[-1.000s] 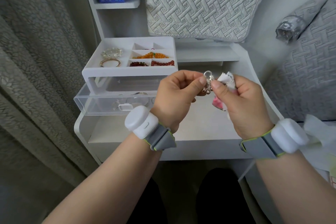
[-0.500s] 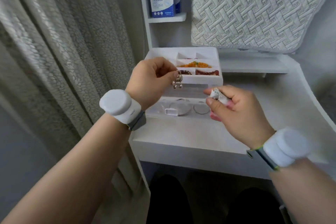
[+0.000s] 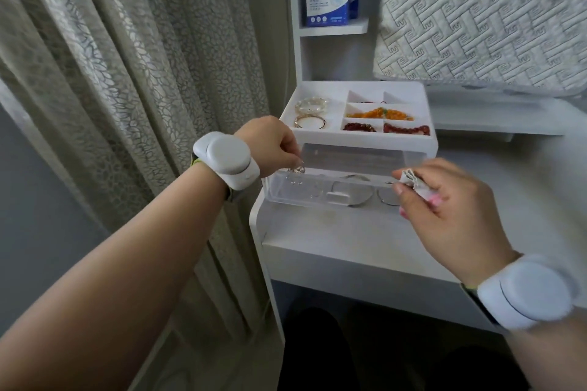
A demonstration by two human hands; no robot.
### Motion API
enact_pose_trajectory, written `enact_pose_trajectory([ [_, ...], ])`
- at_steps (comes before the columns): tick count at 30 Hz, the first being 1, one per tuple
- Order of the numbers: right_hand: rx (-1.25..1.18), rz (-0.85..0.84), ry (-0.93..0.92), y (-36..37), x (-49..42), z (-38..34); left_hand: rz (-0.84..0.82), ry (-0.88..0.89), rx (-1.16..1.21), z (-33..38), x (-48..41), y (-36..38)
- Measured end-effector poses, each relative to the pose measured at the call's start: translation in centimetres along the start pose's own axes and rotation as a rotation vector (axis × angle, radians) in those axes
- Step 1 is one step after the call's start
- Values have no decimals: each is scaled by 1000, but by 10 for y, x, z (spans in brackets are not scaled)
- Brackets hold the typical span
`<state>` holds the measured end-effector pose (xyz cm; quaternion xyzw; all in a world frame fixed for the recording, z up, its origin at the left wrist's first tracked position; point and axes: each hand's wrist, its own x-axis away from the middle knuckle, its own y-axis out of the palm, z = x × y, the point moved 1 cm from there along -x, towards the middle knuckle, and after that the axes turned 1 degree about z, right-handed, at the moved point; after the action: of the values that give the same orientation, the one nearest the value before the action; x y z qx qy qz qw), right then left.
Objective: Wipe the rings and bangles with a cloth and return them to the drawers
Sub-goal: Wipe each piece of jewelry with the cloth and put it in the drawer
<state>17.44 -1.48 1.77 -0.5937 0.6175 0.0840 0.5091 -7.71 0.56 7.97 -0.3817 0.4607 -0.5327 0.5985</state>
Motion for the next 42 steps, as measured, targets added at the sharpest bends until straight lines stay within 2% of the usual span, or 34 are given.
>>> enact_pose_trajectory([
  [7,-28,12,25,2,1,3,-205,-34,-150,2,-22,4],
  [12,-5,26,18,2,3,7,-238,-50,-235,4,-31,5],
  [18,0,56,26,3,5,14,-194,-61,-339,8,-31,11],
  [22,35,75,65,3,6,18,-190,-66,-293,5,-28,9],
  [25,38,99,78,2,8,22,-62,-59,-146,-2,-18,5],
  [30,10,153,102,0,19,27,522,-87,332,-13,25,27],
  [32,-5,164,128,2,23,30,647,-119,493,-16,40,45],
  [36,-81,191,242,4,29,30,672,-200,777,-14,58,74],
  [42,-159,235,306,4,34,28,731,-274,903,-13,65,88],
])
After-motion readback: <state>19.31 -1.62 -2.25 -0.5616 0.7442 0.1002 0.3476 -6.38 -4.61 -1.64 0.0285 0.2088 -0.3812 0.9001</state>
